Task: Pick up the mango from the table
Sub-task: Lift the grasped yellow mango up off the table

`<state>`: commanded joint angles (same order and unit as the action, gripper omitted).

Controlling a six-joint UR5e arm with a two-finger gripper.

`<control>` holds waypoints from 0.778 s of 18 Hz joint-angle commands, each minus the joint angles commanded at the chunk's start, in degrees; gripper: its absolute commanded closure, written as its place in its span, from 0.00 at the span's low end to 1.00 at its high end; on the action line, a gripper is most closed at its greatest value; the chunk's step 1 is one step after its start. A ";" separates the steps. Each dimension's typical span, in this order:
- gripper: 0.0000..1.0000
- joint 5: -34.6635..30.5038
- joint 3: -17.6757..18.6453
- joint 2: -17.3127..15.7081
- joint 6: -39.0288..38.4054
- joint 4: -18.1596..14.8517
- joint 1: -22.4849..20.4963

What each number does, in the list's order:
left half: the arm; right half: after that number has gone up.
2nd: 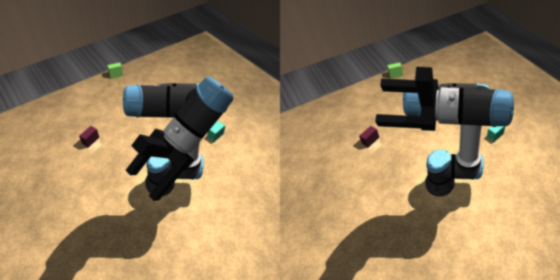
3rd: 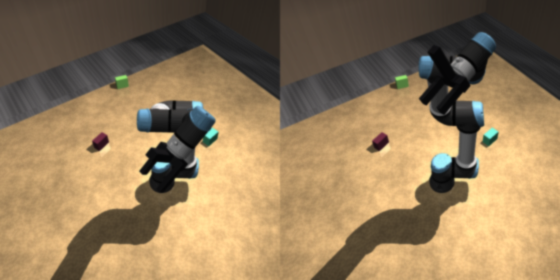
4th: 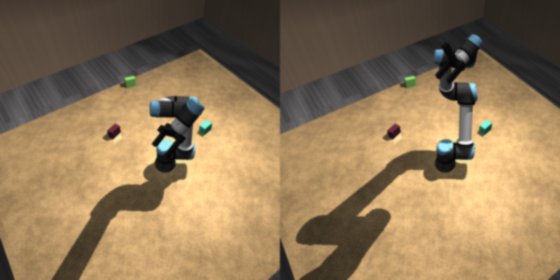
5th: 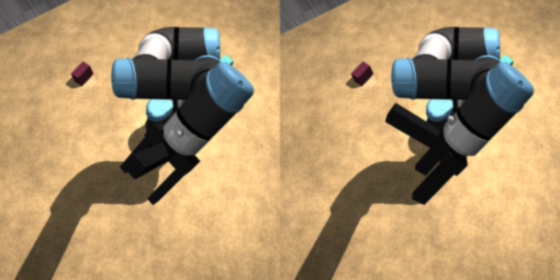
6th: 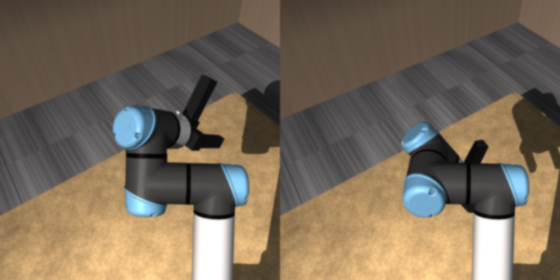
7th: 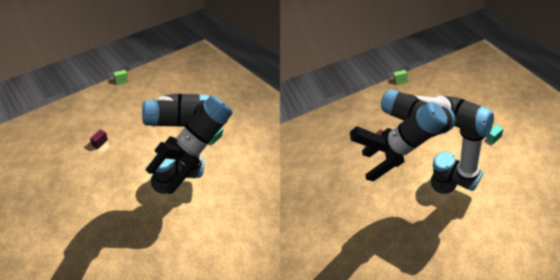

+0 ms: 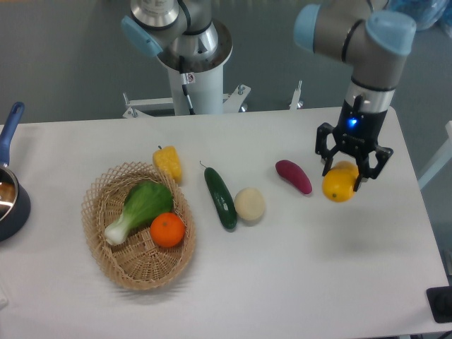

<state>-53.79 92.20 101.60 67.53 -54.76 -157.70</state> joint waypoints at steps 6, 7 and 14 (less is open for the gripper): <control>0.78 -0.17 -4.22 0.44 -9.52 0.09 5.12; 0.78 -0.17 -4.48 0.70 -9.52 0.18 5.20; 0.78 -0.26 -5.10 0.97 -9.70 0.09 5.21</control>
